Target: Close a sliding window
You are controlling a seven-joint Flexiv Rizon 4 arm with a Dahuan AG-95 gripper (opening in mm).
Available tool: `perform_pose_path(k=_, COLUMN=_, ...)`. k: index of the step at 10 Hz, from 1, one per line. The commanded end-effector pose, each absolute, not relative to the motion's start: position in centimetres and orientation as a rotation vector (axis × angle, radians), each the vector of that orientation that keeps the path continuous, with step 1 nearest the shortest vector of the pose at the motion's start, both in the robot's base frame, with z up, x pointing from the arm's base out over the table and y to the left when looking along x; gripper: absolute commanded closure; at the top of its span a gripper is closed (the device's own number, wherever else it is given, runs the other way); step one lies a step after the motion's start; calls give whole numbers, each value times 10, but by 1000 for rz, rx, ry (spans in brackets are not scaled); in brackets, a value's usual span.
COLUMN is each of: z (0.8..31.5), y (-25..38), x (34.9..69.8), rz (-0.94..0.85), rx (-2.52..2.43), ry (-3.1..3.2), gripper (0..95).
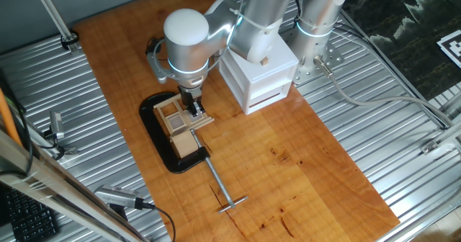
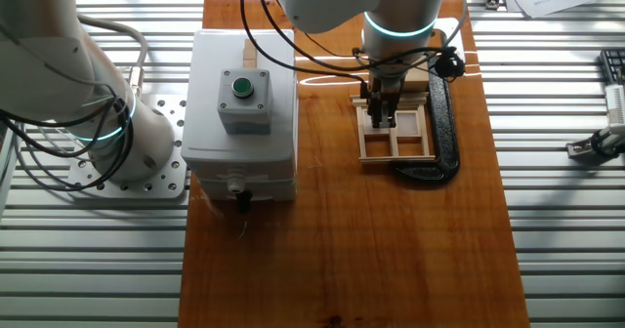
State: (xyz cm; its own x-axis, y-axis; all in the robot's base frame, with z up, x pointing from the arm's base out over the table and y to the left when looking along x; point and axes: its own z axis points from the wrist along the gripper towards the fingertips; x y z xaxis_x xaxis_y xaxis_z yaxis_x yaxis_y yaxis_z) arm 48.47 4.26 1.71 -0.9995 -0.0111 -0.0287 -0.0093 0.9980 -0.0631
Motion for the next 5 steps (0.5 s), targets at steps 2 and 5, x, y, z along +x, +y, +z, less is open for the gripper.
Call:
perform_pose_path(k=2, z=18, y=42, x=484, rz=-99, rx=-16, ry=3108, gripper=950)
perform_pose_path(k=5, z=18, y=43, x=484, rz=-99, rx=-18, ry=3107, gripper=950)
